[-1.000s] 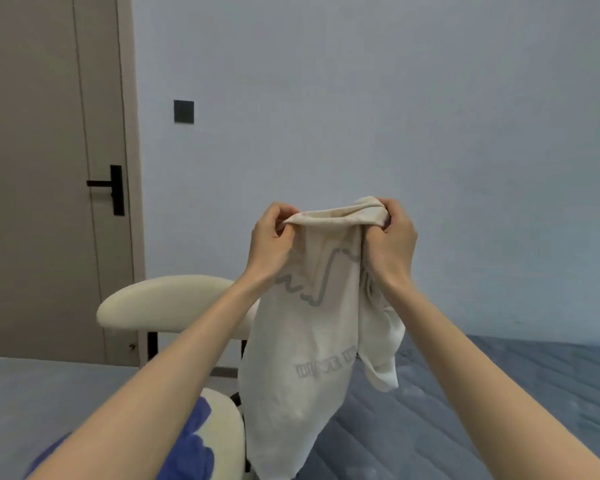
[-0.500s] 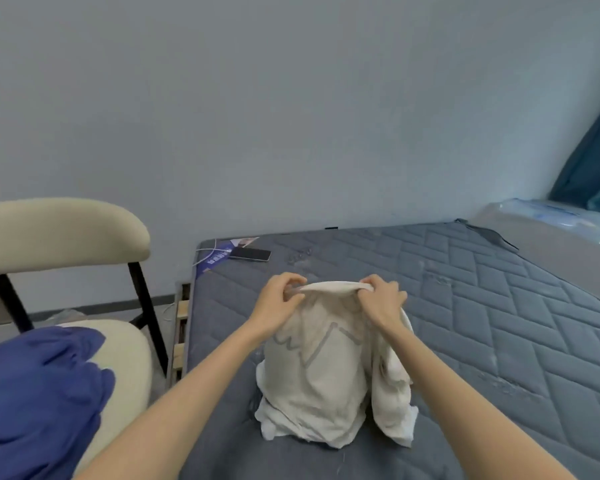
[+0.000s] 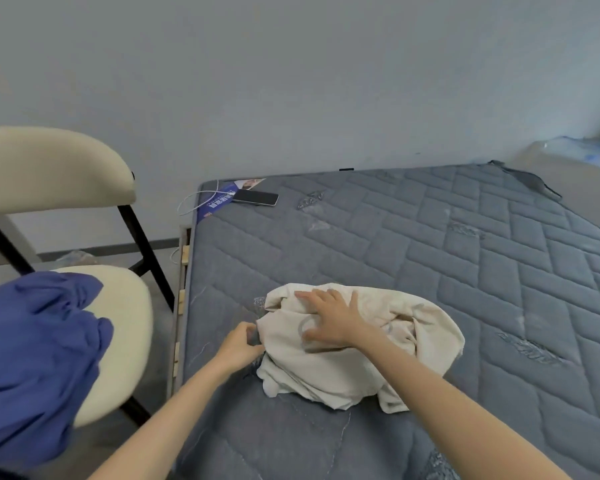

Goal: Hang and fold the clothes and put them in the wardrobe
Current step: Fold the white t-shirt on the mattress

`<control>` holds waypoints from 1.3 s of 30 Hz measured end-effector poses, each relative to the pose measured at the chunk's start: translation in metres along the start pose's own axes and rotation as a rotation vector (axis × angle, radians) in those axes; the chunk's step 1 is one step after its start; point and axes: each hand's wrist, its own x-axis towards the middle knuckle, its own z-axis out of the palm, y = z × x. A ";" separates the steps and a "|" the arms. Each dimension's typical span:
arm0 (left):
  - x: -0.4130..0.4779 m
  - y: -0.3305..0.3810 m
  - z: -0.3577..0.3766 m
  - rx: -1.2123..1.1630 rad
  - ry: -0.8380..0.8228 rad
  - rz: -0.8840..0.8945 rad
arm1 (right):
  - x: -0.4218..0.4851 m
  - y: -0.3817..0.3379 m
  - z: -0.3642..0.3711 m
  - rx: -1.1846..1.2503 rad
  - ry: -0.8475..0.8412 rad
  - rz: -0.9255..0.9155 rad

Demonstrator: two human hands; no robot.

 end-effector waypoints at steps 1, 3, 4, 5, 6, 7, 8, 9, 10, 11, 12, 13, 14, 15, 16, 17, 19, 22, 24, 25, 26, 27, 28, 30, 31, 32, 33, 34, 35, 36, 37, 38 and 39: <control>0.001 -0.005 0.003 -0.001 -0.026 -0.030 | 0.005 -0.001 0.009 -0.012 -0.017 0.007; 0.005 -0.011 0.009 -0.007 -0.059 -0.056 | 0.011 0.002 0.022 -0.020 -0.005 0.024; 0.005 -0.011 0.012 -0.006 -0.078 -0.065 | 0.014 0.004 0.026 -0.007 0.019 0.027; 0.004 -0.009 0.015 -0.009 -0.098 -0.073 | 0.015 0.006 0.027 0.016 0.059 0.031; 0.003 -0.008 0.019 -0.011 -0.120 -0.089 | 0.016 0.007 0.027 0.064 0.120 0.038; 0.004 -0.008 0.024 -0.018 -0.139 -0.112 | 0.015 0.009 0.025 0.129 0.199 0.043; 0.006 -0.008 0.031 -0.016 -0.150 -0.139 | 0.013 0.010 0.021 0.197 0.285 0.054; 0.008 -0.007 0.035 -0.021 -0.141 -0.158 | 0.011 0.012 0.014 0.261 0.371 0.075; 0.010 -0.006 0.041 -0.002 -0.118 -0.171 | 0.007 0.014 0.006 0.323 0.443 0.108; 0.009 -0.003 0.045 0.031 -0.084 -0.181 | 0.002 0.016 -0.003 0.395 0.507 0.141; 0.009 -0.002 0.050 0.076 -0.051 -0.199 | -0.003 0.019 -0.011 0.468 0.575 0.164; 0.009 0.000 0.054 0.116 -0.011 -0.210 | -0.008 0.022 -0.018 0.525 0.649 0.180; 0.009 0.000 0.057 0.126 0.013 -0.236 | -0.013 0.025 -0.024 0.566 0.722 0.198; 0.010 0.002 0.060 0.116 0.035 -0.228 | -0.016 0.028 -0.027 0.595 0.783 0.220; 0.011 0.004 0.061 0.092 0.052 -0.207 | -0.018 0.031 -0.029 0.615 0.826 0.253; 0.013 0.006 0.060 0.086 0.071 -0.161 | -0.020 0.033 -0.028 0.623 0.847 0.299; 0.015 0.014 0.049 0.103 0.145 -0.053 | -0.024 0.041 -0.022 0.558 0.855 0.399; 0.020 0.027 0.009 0.051 0.388 0.045 | -0.028 0.053 -0.012 0.339 0.585 0.422; 0.021 0.032 -0.025 0.066 0.556 0.119 | -0.027 0.047 -0.009 0.222 0.189 0.310; 0.019 0.034 -0.039 0.101 0.592 0.172 | -0.025 0.040 -0.007 0.170 -0.006 0.240; 0.017 0.035 -0.049 0.142 0.598 0.231 | -0.024 0.031 -0.006 0.135 -0.165 0.183; 0.012 0.036 -0.055 0.172 0.575 0.274 | -0.021 0.021 -0.003 0.118 -0.300 0.143; 0.008 0.034 -0.058 0.211 0.527 0.298 | -0.019 0.012 -0.001 0.115 -0.422 0.116; 0.004 0.019 -0.059 0.347 0.337 0.267 | -0.012 -0.004 0.001 0.083 -0.646 0.091; 0.002 0.010 -0.059 0.445 0.175 0.220 | -0.009 -0.011 -0.001 0.069 -0.714 0.088; 0.000 0.000 -0.060 0.526 -0.007 0.176 | -0.005 -0.017 -0.005 0.076 -0.722 0.077; -0.003 -0.009 -0.060 0.556 -0.186 0.133 | -0.001 -0.021 -0.008 0.105 -0.657 0.053; -0.009 -0.015 -0.059 0.542 -0.332 0.082 | 0.004 -0.024 -0.011 0.141 -0.525 0.026; -0.015 -0.019 -0.056 0.512 -0.436 0.024 | 0.008 -0.026 -0.013 0.167 -0.355 0.003; -0.021 -0.020 -0.053 0.493 -0.485 -0.024 | 0.014 -0.027 -0.013 0.166 -0.187 -0.017; -0.025 -0.022 -0.050 0.478 -0.488 -0.050 | 0.020 -0.027 -0.012 0.151 -0.063 -0.034; -0.026 -0.021 -0.048 0.435 -0.458 -0.057 | 0.026 -0.027 -0.009 0.133 -0.005 -0.058; -0.025 -0.022 -0.045 0.370 -0.402 -0.050 | 0.033 -0.026 -0.005 0.108 0.000 -0.082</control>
